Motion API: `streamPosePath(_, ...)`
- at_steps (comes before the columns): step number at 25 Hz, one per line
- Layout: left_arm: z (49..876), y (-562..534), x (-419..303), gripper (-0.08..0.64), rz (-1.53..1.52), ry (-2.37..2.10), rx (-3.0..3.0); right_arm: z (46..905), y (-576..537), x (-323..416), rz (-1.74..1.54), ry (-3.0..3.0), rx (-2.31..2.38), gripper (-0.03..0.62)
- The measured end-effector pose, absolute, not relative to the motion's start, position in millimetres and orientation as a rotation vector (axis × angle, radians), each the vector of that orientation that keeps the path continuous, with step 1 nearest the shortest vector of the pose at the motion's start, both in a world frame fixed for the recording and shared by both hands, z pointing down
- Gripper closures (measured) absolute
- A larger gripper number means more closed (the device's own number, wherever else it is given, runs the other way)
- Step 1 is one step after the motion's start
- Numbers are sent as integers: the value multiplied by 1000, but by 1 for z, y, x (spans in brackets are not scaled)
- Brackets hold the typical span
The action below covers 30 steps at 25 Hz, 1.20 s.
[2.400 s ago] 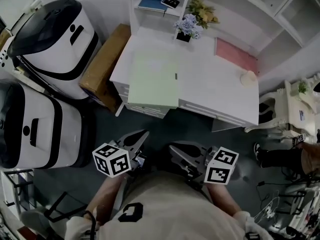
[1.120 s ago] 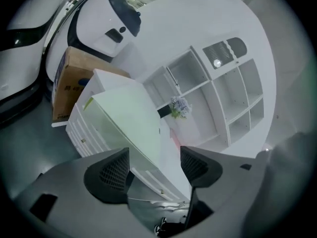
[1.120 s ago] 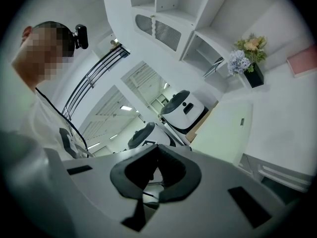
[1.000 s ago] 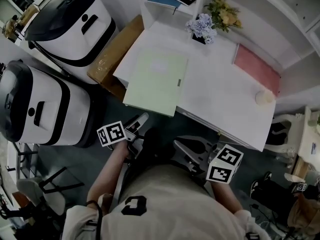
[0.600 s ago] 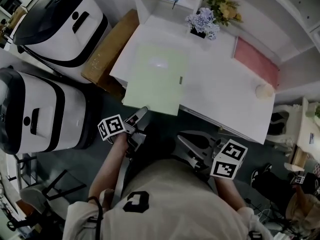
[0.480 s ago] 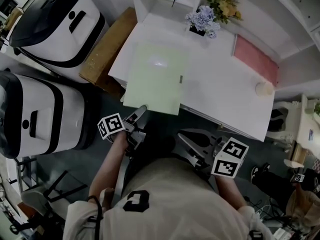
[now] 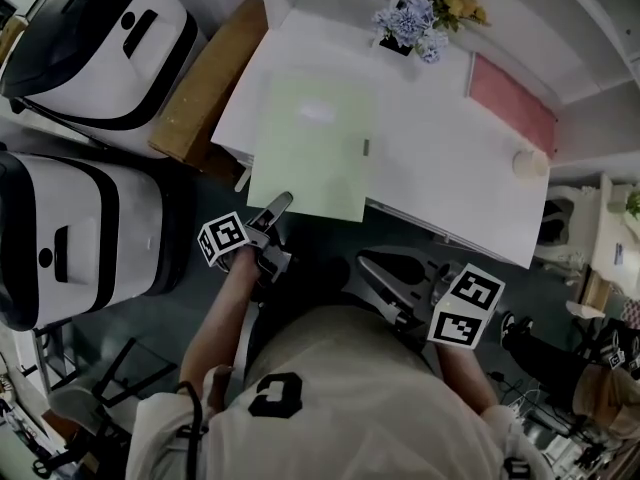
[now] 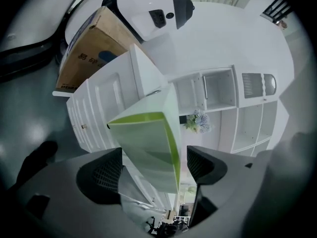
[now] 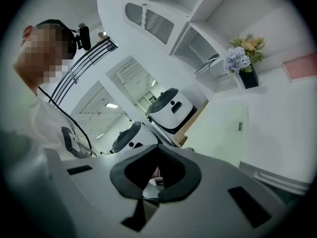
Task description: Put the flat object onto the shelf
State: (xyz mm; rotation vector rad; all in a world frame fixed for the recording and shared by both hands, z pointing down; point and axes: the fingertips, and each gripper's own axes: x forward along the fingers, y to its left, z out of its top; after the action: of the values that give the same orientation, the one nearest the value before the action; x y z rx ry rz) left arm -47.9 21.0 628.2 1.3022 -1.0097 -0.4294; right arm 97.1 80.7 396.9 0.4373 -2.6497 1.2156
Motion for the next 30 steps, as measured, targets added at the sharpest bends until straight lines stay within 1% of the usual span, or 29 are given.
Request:
streamPosePath(14,642,13,-46,161,-502,-904,1349,404,84,92,1214,-2622,475,571)
streamPosePath(18,641,15,-46,213,-509,-886,1362,405,86,91,1213,-2618,497,571)
streamPosePath(30,638,15,-49,232,-519,-831,1366,397,86,83,1154,-2643,539,571)
